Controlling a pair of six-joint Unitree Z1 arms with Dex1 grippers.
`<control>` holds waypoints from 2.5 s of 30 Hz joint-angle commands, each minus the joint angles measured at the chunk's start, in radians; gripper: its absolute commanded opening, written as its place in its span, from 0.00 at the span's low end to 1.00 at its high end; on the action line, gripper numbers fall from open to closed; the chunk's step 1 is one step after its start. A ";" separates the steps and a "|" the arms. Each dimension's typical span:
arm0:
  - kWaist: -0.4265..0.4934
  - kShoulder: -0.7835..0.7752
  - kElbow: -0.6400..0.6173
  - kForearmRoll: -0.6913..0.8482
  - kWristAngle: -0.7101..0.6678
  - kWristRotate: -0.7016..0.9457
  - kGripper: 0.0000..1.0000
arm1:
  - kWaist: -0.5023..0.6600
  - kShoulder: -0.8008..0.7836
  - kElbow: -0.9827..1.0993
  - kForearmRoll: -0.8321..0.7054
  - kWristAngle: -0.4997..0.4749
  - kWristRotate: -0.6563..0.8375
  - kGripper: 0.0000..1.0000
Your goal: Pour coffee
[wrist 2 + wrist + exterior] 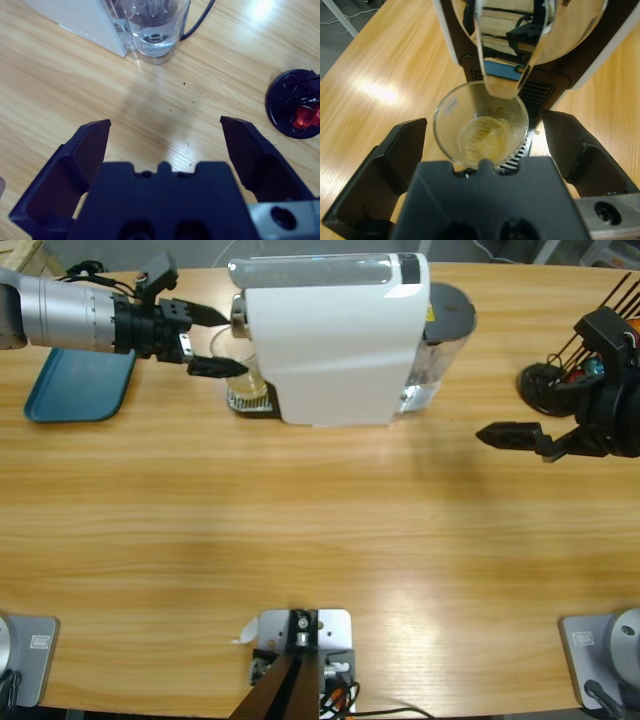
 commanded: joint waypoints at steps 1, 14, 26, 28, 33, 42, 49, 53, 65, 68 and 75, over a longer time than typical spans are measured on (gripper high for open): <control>-0.018 0.061 -0.003 0.008 -0.025 -0.010 1.00 | -0.016 -0.027 0.037 -0.007 0.006 0.009 1.00; -0.044 0.071 0.000 0.008 -0.030 -0.001 0.70 | -0.016 -0.070 0.037 0.014 0.007 0.010 1.00; -0.028 0.066 0.013 0.007 -0.021 0.004 0.26 | -0.016 -0.067 0.037 0.012 0.007 0.010 1.00; -0.020 0.057 0.020 0.007 -0.011 0.004 0.19 | -0.016 -0.065 0.037 0.009 0.007 0.010 1.00; 0.017 -0.014 0.066 0.008 0.049 -0.021 0.19 | -0.016 -0.047 0.037 -0.007 0.013 0.009 1.00; 0.249 -0.203 0.134 0.013 0.251 -0.228 0.19 | -0.016 -0.047 0.052 -0.030 0.023 0.009 1.00; 0.368 -0.195 0.162 0.000 0.476 -0.334 0.19 | -0.016 -0.057 0.063 -0.030 0.033 0.009 1.00; 0.428 -0.134 0.168 -0.045 0.483 -0.355 0.19 | -0.016 -0.046 0.064 -0.030 0.048 0.009 1.00; 0.430 -0.012 0.182 -0.128 0.483 -0.370 0.25 | -0.016 -0.023 0.063 -0.035 0.055 0.009 1.00; 0.429 -0.010 0.197 -0.130 0.483 -0.370 0.46 | -0.016 -0.026 0.063 -0.035 0.055 0.009 1.00; 0.429 -0.052 0.259 -0.137 0.483 -0.372 0.99 | -0.016 -0.042 0.063 -0.032 0.053 0.009 1.00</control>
